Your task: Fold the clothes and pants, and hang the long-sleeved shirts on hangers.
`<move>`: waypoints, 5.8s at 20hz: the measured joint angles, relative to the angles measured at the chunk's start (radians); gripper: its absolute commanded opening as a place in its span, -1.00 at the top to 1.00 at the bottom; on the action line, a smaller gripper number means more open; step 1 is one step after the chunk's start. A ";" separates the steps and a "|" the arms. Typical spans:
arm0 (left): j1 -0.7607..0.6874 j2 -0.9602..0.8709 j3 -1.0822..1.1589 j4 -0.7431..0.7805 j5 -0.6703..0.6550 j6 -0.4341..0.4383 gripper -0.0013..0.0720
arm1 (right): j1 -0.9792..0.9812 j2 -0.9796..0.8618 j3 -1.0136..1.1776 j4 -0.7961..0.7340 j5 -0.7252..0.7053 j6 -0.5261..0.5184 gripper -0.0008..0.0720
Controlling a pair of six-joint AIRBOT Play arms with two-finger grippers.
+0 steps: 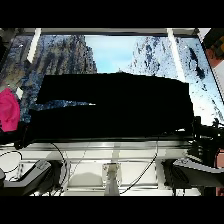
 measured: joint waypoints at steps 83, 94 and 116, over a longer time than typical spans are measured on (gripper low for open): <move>-1.396 -0.665 0.733 -1.345 0.851 0.586 0.96 | 0.288 -0.302 0.878 -0.093 0.020 0.268 0.95; -1.848 -0.736 0.752 -1.465 1.218 0.523 0.95 | 0.160 -0.322 0.627 0.025 -0.082 0.194 -0.79; -1.864 -1.087 1.165 -1.512 1.151 0.299 0.96 | 0.334 -0.465 0.846 0.167 -0.235 0.207 0.95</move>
